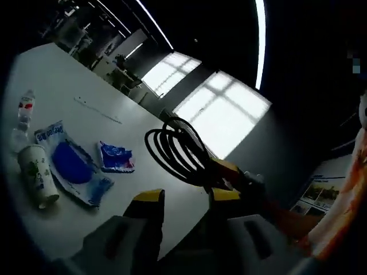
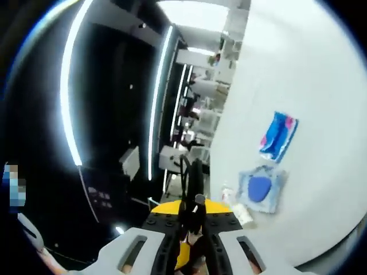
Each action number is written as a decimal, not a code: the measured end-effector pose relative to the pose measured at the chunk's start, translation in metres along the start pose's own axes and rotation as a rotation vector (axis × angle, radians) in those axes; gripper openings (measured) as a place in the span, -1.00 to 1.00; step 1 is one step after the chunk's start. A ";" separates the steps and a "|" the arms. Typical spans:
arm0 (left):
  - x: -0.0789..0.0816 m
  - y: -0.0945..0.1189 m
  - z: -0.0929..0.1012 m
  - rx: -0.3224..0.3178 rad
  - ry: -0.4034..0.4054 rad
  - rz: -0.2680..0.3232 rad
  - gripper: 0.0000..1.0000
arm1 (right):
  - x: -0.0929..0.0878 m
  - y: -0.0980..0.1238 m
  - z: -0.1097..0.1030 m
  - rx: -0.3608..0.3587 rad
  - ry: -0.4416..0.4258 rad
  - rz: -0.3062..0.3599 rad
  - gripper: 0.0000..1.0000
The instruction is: Arrange the tabletop items into an orderly group along one side of the table until the central work area is clear of visible clutter.
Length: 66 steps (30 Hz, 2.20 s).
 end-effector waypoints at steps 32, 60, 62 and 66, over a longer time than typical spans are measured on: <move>0.001 0.074 -0.026 0.119 -0.074 0.139 0.26 | 0.050 -0.027 0.142 -0.401 0.079 -0.074 -0.82; -0.007 0.078 -0.028 0.111 -0.027 0.162 0.30 | 0.054 -0.033 0.151 -0.619 0.348 -0.197 -0.71; -0.007 0.079 -0.031 0.116 -0.019 0.169 0.30 | 0.056 -0.032 0.152 -0.619 0.351 -0.194 -0.70; -0.004 0.081 -0.032 0.119 -0.018 0.185 0.31 | 0.059 -0.031 0.155 -0.645 0.405 -0.203 -0.64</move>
Point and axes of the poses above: the point that each gripper's makers call its tool centre point, and the gripper's own axes: y roughly backward along the fingers, z roughly to its right, x roughly out of its top, the point moved 6 cm from there along y, roughly backward along the fingers, and after that the axes turned 3 degrees about -y, right-handed, at the moved point
